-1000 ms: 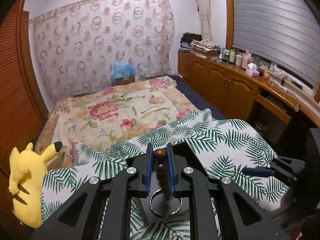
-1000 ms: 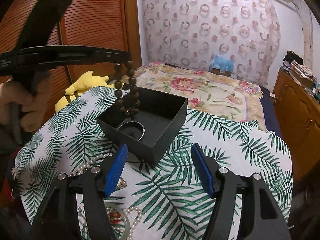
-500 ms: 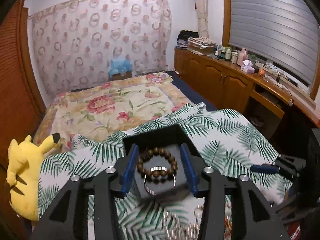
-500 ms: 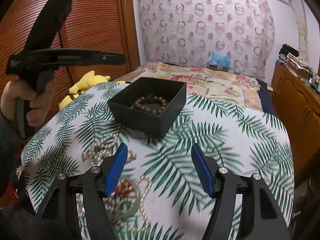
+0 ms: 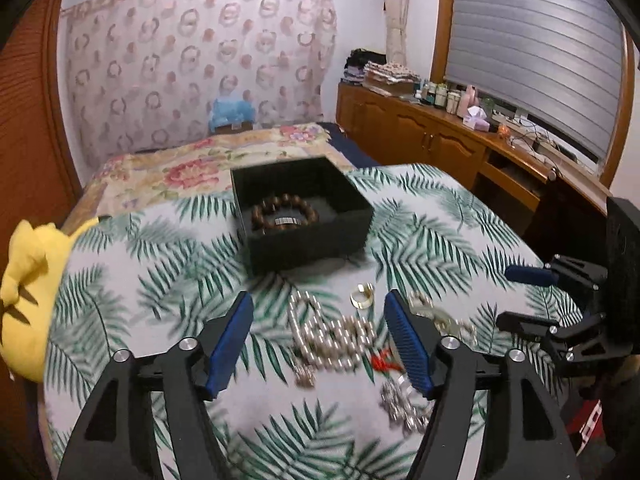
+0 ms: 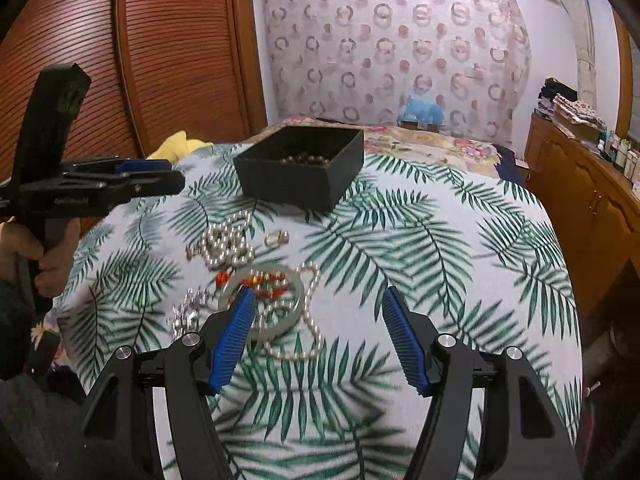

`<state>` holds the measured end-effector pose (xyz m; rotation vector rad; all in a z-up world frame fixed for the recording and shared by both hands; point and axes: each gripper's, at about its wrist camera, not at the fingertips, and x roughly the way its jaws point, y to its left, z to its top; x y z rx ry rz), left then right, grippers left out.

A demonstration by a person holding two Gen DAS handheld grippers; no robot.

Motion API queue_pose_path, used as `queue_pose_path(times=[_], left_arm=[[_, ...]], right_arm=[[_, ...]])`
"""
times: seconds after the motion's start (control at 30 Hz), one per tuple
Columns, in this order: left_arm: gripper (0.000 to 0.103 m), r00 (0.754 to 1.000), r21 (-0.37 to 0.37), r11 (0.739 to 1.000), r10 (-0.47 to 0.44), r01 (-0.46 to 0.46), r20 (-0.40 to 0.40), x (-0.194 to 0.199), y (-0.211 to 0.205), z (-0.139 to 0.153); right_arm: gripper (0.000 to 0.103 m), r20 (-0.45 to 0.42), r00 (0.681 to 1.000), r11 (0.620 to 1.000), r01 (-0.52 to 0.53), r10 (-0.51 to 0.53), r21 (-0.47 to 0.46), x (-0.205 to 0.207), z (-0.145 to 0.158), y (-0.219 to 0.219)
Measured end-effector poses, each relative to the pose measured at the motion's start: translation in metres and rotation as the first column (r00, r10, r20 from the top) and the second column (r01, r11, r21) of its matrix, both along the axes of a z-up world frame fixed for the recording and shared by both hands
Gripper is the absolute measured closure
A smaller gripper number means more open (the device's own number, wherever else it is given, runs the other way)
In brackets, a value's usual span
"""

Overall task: Organize jewelry
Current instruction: 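Grasp the ornate silver hairpin with the left tool while the right tool approaches the jade bangle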

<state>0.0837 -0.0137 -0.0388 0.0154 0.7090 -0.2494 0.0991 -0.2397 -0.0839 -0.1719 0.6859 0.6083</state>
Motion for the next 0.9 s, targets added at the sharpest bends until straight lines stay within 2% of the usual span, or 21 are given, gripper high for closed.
queue_pose_path(times=[0.37,0.8,0.9], left_arm=[[0.029,0.996,-0.033,0.999,-0.036,0.034,-0.08,-0.023,-0.018,-0.035],[0.026,0.982,0.005,0.992,-0.121,0.123,-0.146,-0.028,-0.057,-0.063],[0.026,0.98,0.052,0.99,-0.123,0.133,-0.154,-0.027,-0.066,-0.069]], right_arm=[[0.035,-0.006,1.0,0.999,0.019,-0.019,-0.03,-0.02,-0.009,-0.003],[0.035,-0.001,1.0,0.999,0.012,-0.012,-0.047,-0.021,-0.018,-0.001],[0.035,-0.004,1.0,0.999,0.013,-0.013,-0.047,-0.02,-0.018,-0.002]])
